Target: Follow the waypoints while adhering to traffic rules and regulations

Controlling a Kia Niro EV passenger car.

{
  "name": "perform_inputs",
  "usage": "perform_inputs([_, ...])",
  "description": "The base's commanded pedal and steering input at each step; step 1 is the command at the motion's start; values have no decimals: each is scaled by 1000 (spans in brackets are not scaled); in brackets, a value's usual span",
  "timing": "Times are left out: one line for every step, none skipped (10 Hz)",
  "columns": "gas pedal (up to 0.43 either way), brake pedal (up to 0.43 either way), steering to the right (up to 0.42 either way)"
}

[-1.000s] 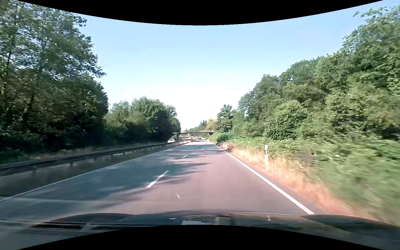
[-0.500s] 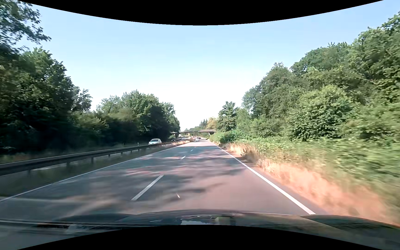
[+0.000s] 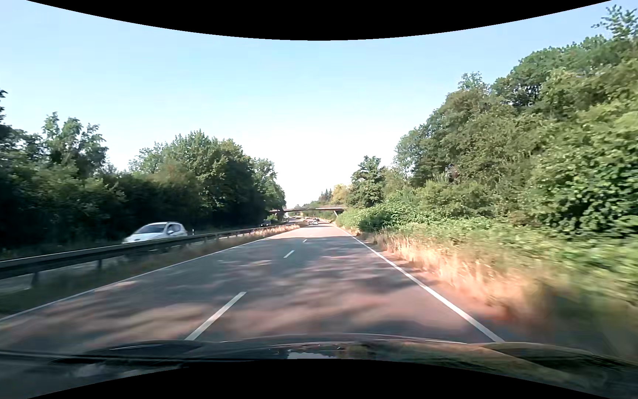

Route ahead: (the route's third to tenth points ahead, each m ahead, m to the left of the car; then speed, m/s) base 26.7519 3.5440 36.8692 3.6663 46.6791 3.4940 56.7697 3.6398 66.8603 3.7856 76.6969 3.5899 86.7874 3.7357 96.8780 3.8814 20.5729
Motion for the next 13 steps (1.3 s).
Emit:
perform_inputs([169,0,-3])
perform_inputs([169,0,-3])
perform_inputs([169,0,-3])
perform_inputs([169,0,-3])
perform_inputs([169,0,-3])
perform_inputs([169,0,-3])
perform_inputs([169,0,-3])
perform_inputs([169,0,-3])
perform_inputs([169,0,-3])
perform_inputs([169,0,-3])
perform_inputs([169,0,-3])
perform_inputs([169,0,-3])
perform_inputs([169,0,-3])
